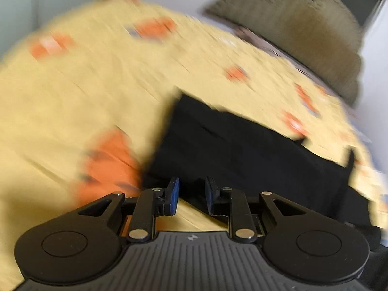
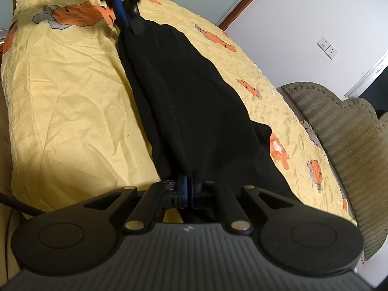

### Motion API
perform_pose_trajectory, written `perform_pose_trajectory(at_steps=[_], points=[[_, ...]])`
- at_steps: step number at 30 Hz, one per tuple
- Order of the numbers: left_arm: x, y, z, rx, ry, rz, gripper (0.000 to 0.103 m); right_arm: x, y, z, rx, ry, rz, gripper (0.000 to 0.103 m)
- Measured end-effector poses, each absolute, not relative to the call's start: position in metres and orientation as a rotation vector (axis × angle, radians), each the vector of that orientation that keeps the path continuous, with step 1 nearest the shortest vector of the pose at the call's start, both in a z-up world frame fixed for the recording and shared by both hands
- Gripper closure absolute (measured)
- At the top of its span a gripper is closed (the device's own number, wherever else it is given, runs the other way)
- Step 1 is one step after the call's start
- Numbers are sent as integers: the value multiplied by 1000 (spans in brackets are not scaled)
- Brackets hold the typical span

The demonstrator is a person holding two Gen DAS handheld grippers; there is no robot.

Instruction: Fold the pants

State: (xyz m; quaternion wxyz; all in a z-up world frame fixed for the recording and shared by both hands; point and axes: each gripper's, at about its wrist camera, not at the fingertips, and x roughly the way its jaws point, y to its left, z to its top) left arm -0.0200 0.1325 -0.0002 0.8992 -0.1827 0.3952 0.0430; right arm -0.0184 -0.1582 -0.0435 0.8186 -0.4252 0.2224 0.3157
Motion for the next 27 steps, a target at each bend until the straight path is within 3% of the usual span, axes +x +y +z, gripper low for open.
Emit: perform_pose_trajectory(at_steps=[3, 10, 16, 20, 27], points=[[-17, 132, 10, -257, 772, 168, 81, -18, -158, -46, -916, 472, 670, 98], [-6, 134, 0, -303, 810, 105, 81, -25, -159, -34, -921, 479, 666, 96], [4, 111, -16, 18, 858, 217, 81, -23, -135, 16, -666, 373, 803, 94], [-1, 107, -26, 125, 872, 248, 81, -11, -81, 14, -640, 338, 898, 94], [-17, 158, -22, -141, 864, 288, 80, 13, -9, -17, -620, 430, 962, 94]])
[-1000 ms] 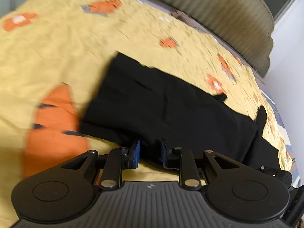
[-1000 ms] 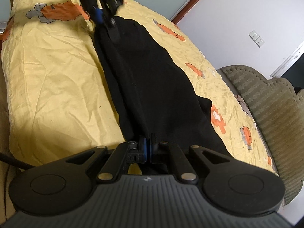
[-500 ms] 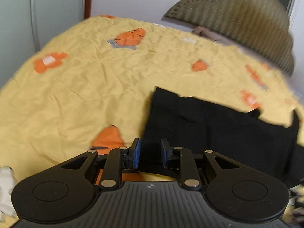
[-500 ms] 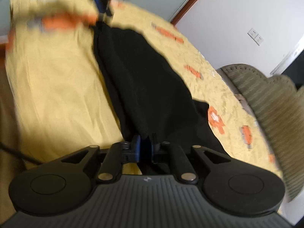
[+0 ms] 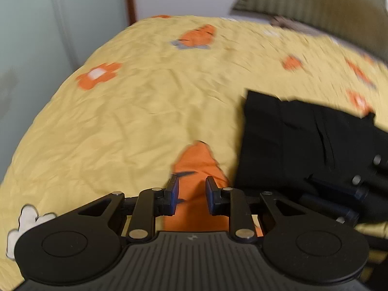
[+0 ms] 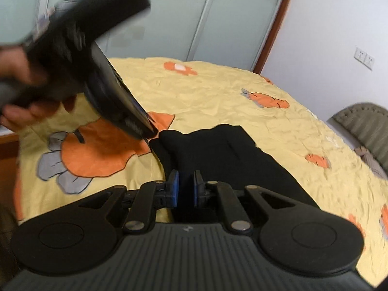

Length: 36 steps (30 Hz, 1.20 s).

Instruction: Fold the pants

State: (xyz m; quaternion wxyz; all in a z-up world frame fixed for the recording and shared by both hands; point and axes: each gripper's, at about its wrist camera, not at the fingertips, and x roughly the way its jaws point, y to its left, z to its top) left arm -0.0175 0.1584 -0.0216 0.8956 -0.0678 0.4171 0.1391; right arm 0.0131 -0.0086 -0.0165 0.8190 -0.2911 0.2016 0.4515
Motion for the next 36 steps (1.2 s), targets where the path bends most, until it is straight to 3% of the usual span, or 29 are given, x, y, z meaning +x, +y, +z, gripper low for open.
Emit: perform_pose_trajectory(at_steps=[3, 6, 7, 9, 15, 18, 20, 25, 30, 31, 33, 34, 36], points=[[-20, 167, -14, -158, 836, 325, 80, 9, 10, -24, -689, 376, 945, 87], [-19, 167, -5, -169, 801, 309, 80, 5, 29, -34, -800, 327, 904, 86], [-19, 165, -1, -169, 787, 297, 80, 5, 30, -37, -826, 323, 910, 92], [-17, 160, 7, -165, 759, 266, 78, -2, 29, -37, -831, 301, 909, 95], [8, 118, 17, -103, 703, 97, 36, -5, 26, -43, -816, 366, 945, 92], [24, 93, 2, 13, 724, 91, 33, -10, 20, -47, -832, 353, 933, 89], [34, 84, -19, 93, 795, 148, 32, -14, 6, -32, -808, 362, 919, 78], [29, 71, -14, 52, 760, 159, 33, -7, -73, -6, -634, 418, 736, 72], [35, 14, 12, 69, 684, -26, 32, 16, -150, -21, -461, 640, 495, 64], [39, -3, 11, 86, 681, -72, 32, 15, -166, -22, -418, 668, 485, 60], [44, -33, 6, 121, 687, -150, 32, 6, -201, -16, -314, 688, 463, 42], [46, -48, 2, 135, 683, -187, 32, -1, -220, -11, -278, 692, 438, 28], [47, -75, -9, 165, 676, -243, 32, -17, -256, -2, -291, 689, 339, 23]])
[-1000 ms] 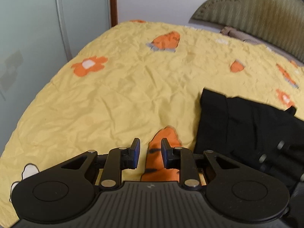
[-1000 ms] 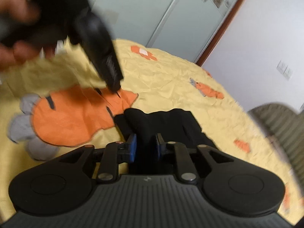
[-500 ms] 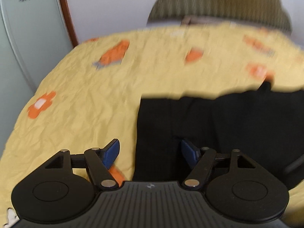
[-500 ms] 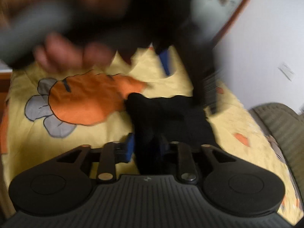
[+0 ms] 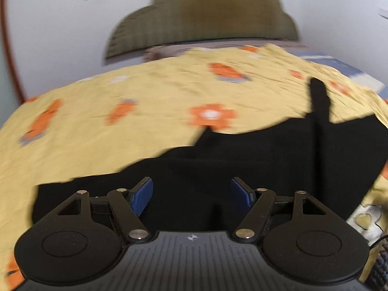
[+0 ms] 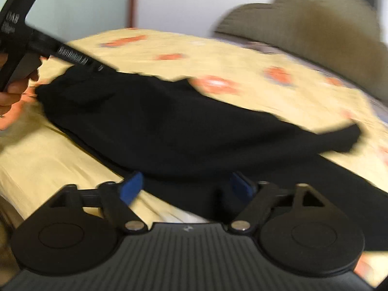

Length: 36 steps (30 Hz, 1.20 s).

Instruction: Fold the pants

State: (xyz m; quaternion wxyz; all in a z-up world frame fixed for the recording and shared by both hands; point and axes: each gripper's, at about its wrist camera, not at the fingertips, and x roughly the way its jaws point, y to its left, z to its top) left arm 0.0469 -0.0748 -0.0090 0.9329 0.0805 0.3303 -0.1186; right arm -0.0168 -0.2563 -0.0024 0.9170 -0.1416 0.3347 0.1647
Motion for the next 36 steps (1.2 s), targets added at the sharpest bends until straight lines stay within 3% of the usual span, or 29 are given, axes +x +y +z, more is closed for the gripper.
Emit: perform_pose_trajectory(at_steps=[4, 9, 15, 18, 24, 25, 29, 36], points=[[46, -107, -36, 202, 698, -307, 32, -47, -336, 20, -366, 681, -28, 21], [39, -116, -54, 234, 670, -290, 32, -78, -430, 62, 13, 477, -314, 0], [33, -109, -62, 234, 624, -256, 20, -49, -505, 39, 535, 450, -302, 0], [34, -109, -62, 237, 620, -250, 19, -4, -513, 20, 610, 510, -329, 0], [30, -114, -49, 249, 630, -241, 19, 89, -519, 13, 620, 437, -216, 0], [29, -114, -45, 238, 627, -252, 19, 107, -522, 13, 622, 457, -211, 4], [28, -119, -31, 245, 608, -253, 19, 168, -545, -2, 736, 520, -218, 58], [34, -125, -20, 246, 600, -270, 19, 213, -561, -34, 861, 553, -208, 66]])
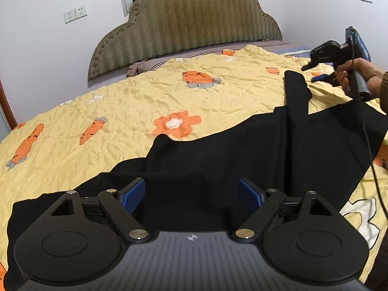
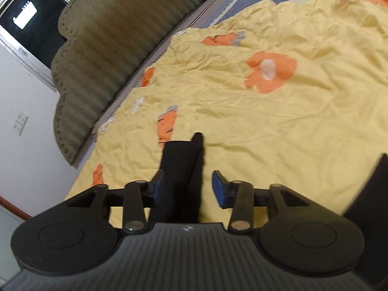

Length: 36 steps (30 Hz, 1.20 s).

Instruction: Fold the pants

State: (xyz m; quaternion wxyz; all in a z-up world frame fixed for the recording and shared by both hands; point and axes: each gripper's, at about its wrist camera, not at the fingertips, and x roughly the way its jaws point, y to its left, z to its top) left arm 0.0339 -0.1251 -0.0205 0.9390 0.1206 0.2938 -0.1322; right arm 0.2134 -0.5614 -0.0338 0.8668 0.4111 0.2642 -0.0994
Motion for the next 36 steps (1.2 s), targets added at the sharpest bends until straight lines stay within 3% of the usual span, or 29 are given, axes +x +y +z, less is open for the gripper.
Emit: perform_pose_trajectory(at_steps=[8, 9, 11, 14, 28, 36], points=[[32, -135, -24, 271, 612, -291, 19, 240, -555, -38, 865, 555, -198, 66], [32, -135, -25, 271, 615, -290, 19, 244, -555, -39, 874, 557, -206, 71], [32, -136, -25, 267, 623, -291, 19, 250, -556, -41, 895, 565, -211, 91], [33, -135, -24, 250, 630, -293, 19, 255, -557, -41, 905, 571, -211, 98], [40, -171, -18, 221, 631, -425, 19, 157, -568, 63, 705, 369, -233, 98], [51, -191, -15, 129, 689, -505, 19, 69, -597, 61, 690, 350, -353, 98]])
